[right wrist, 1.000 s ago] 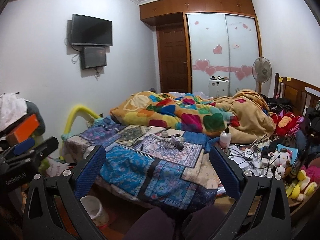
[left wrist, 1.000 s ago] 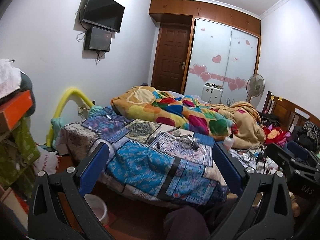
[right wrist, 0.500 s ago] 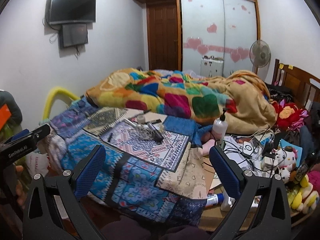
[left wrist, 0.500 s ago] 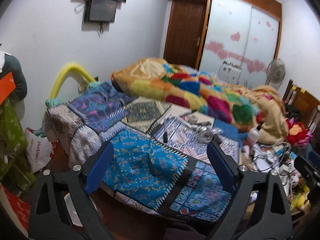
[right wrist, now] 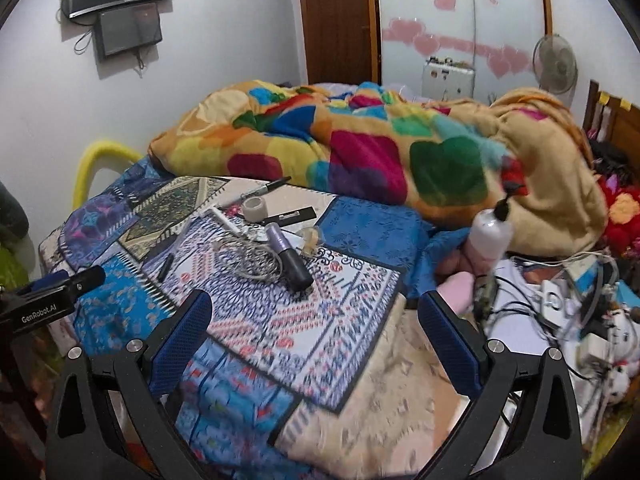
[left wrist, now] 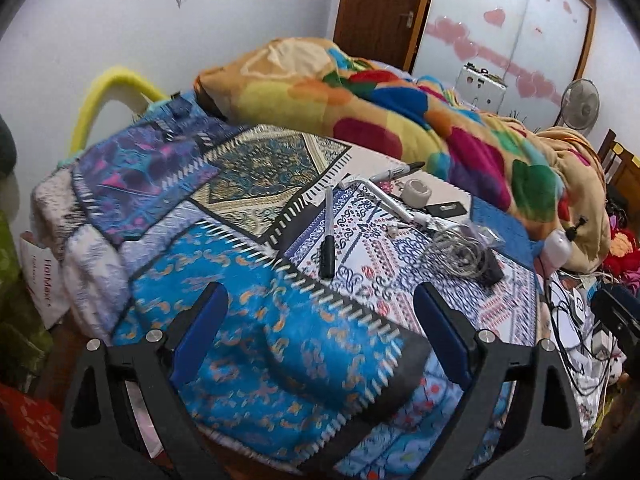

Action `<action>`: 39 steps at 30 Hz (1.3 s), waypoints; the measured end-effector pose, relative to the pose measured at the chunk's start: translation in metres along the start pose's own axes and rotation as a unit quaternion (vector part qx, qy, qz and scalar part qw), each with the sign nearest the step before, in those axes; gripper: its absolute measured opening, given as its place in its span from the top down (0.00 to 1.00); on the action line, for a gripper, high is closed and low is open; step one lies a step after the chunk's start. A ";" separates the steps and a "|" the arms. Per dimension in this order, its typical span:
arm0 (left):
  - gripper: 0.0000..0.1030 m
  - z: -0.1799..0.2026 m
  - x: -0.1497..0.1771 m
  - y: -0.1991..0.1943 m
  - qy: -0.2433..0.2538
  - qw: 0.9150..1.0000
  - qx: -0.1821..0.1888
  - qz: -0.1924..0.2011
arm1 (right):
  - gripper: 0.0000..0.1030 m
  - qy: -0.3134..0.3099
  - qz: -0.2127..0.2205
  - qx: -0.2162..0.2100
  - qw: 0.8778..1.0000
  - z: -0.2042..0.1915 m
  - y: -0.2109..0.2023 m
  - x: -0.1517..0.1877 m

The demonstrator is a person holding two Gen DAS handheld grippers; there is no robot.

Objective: Collect trash
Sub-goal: 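Move both tools toward the bed items while opening their fingers, then grasp the black pen with the left tool while the right tool grasps the purple-capped spray bottle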

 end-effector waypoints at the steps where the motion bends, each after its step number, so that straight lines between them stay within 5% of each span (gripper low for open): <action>1: 0.10 0.001 -0.005 0.012 0.001 1.000 0.002 -0.003 | 0.06 -0.003 -0.005 -0.001 1.000 0.001 0.009 -0.003; 16: 0.73 0.019 -0.028 0.099 0.046 0.997 0.017 -0.052 | 0.61 0.008 -0.118 -0.106 0.987 -0.002 0.122 -0.017; 20: 0.74 0.019 -0.028 0.104 0.052 0.997 0.010 -0.047 | 0.63 0.004 -0.131 -0.134 0.982 -0.013 0.131 -0.011; 31: 0.75 0.017 -0.022 0.118 0.050 0.997 -0.008 -0.052 | 0.75 -0.012 -0.118 -0.128 0.985 -0.019 0.133 -0.009; 34: 0.88 0.016 -0.022 0.119 0.063 0.996 -0.030 -0.048 | 0.76 -0.013 -0.107 -0.126 0.986 -0.018 0.126 -0.011; 39: 0.88 0.015 -0.021 0.117 0.054 0.997 -0.015 -0.057 | 0.76 -0.017 -0.099 -0.124 0.987 -0.019 0.116 -0.013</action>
Point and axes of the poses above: each gripper's, at about its wrist camera, not at the fingertips, and y roughly the way its jaws point, z to its right, x to its underside, the point moved 10 cm from there along y, roughly the way its jaws point, and after that the axes turned 8 degrees about -z, right-handed, at the moved point
